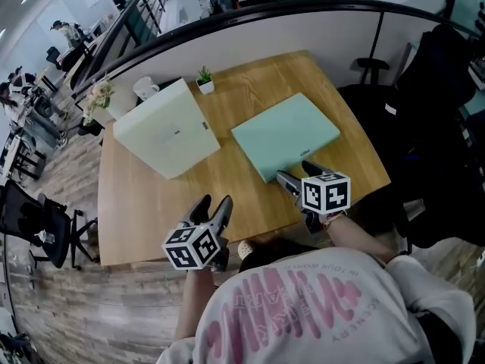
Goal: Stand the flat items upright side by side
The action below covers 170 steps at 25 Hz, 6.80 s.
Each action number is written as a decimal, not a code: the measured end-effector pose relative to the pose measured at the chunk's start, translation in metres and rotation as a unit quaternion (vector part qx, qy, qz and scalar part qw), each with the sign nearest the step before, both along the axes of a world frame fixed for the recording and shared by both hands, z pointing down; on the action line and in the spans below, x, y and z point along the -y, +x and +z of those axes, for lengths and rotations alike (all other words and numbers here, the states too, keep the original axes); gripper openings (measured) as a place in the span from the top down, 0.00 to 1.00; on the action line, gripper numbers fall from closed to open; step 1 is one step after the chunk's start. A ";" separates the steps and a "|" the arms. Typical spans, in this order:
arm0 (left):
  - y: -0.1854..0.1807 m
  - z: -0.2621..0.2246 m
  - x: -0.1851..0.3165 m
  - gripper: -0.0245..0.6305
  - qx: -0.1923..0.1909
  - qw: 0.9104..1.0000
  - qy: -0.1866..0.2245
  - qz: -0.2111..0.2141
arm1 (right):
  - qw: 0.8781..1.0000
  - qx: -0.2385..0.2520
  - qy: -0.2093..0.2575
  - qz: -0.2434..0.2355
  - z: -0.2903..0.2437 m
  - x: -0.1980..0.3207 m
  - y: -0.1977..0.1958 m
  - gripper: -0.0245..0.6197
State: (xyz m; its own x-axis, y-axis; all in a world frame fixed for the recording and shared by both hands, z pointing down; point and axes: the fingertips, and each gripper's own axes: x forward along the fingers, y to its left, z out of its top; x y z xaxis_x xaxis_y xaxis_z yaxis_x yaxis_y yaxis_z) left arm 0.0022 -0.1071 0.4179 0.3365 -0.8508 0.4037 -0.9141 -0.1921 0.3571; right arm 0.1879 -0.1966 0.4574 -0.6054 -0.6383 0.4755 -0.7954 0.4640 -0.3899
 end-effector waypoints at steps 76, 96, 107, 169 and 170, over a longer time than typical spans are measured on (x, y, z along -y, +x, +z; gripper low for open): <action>0.119 0.156 0.283 0.35 0.110 0.868 -0.262 0.408 | 0.965 0.048 -0.184 0.180 0.113 0.123 0.081 0.41; 0.096 0.122 0.122 0.36 0.112 0.931 -0.169 0.302 | 0.969 0.023 -0.155 0.193 0.090 0.034 0.068 0.36; 0.096 0.044 0.078 0.36 0.175 0.970 -0.036 0.165 | 0.994 0.041 -0.050 0.088 0.017 0.015 0.065 0.36; -0.171 -0.017 0.025 0.49 0.127 0.988 0.068 -0.056 | 0.962 -0.075 0.224 -0.137 -0.079 0.016 -0.222 0.35; -0.172 -0.016 0.029 0.49 0.126 0.988 0.067 -0.057 | 0.962 -0.076 0.222 -0.137 -0.078 0.020 -0.223 0.35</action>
State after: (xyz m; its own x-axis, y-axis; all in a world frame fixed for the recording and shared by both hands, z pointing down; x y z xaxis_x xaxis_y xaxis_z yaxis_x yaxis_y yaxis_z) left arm -0.1700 -0.1362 0.4017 0.1389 -0.9285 0.3444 -0.9891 -0.1133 0.0937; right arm -0.0352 -0.2170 0.3789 -0.7256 -0.6245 0.2891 -0.6511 0.7590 0.0054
